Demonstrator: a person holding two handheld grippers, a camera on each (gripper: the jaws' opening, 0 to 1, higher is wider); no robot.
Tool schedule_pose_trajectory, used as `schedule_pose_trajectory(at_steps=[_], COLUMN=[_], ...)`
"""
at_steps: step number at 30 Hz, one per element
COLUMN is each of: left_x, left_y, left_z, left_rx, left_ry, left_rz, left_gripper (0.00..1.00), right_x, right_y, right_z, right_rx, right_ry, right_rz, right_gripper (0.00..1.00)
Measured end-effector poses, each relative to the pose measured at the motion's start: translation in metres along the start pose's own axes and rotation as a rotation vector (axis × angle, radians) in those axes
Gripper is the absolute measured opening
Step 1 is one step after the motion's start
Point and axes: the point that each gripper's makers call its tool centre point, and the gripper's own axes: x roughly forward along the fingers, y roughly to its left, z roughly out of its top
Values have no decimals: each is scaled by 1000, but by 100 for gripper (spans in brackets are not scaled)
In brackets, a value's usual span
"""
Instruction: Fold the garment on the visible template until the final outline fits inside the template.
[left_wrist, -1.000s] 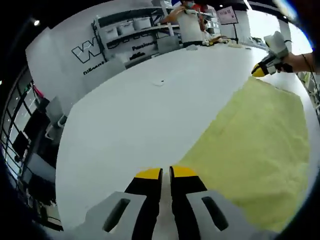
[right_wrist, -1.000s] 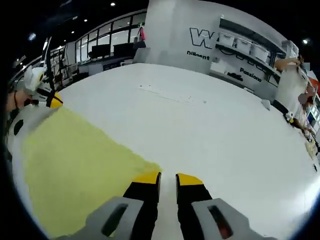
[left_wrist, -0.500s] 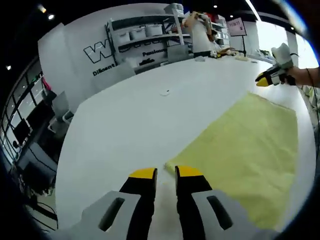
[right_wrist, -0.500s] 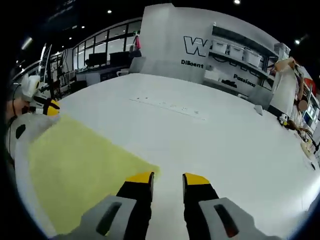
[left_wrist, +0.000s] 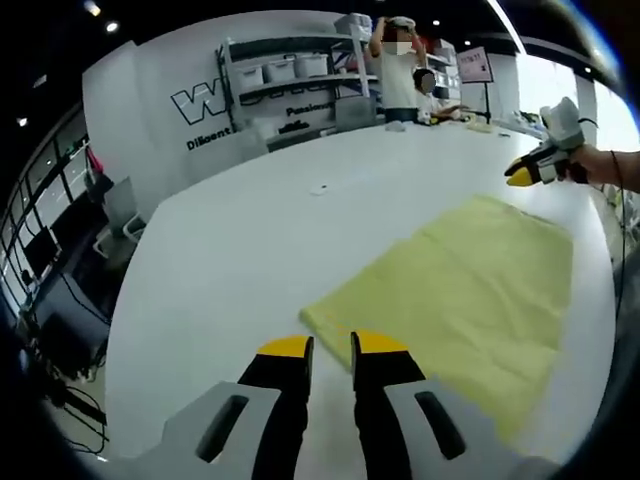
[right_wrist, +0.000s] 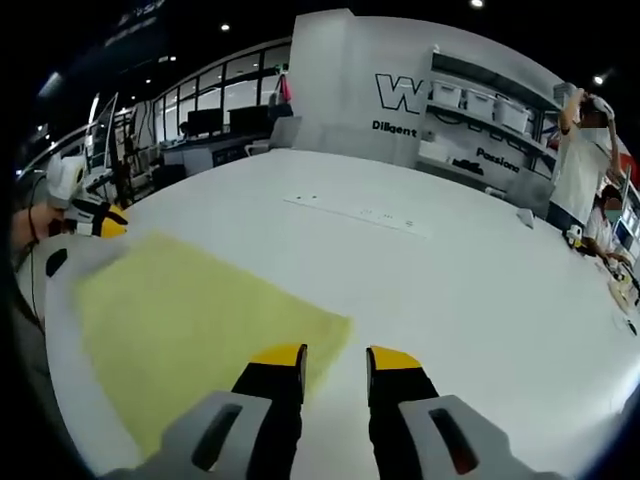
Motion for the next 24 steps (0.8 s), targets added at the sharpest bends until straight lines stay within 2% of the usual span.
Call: schedule_pose_trajectory(at_steps=[16,24], left_x=[-29,-44], left_y=[-23,-33], left_z=[-24,-41], left_rx=[-57,-151], left_ry=[21,35], left_rz=[-55,-85], left_gripper=[18,21], right_x=[-31,-45], right_y=[16,23], right_z=[-27,-45], right_rx=[33,40], right_ry=[22,45], right_rz=[43,62], right_gripper=[18,18])
